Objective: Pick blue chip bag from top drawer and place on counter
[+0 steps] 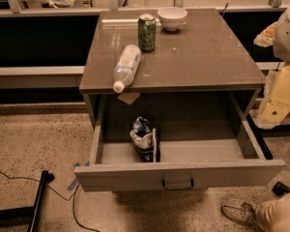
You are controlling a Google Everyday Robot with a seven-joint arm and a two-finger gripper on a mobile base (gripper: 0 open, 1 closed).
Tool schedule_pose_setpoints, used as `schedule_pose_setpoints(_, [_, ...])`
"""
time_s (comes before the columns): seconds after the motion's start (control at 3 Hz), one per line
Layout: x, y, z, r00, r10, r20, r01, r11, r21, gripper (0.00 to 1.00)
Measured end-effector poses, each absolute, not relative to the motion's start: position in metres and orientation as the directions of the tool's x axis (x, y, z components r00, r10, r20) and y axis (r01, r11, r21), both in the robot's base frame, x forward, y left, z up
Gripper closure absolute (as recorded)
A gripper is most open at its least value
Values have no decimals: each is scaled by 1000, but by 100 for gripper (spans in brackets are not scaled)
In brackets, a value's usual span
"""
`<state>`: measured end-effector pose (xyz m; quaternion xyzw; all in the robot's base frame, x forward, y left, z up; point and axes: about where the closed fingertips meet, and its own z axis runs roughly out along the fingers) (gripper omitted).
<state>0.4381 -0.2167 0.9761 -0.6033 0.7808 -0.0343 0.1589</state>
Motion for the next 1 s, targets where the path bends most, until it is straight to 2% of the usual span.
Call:
schedule_pose_setpoints(0.67, [449,-201,945,-173,-967,-187,-952,213,-219,0])
schedule_pose_setpoints(1.0, [459,-170,873,-81,-976,-201,-975,119,-187,0])
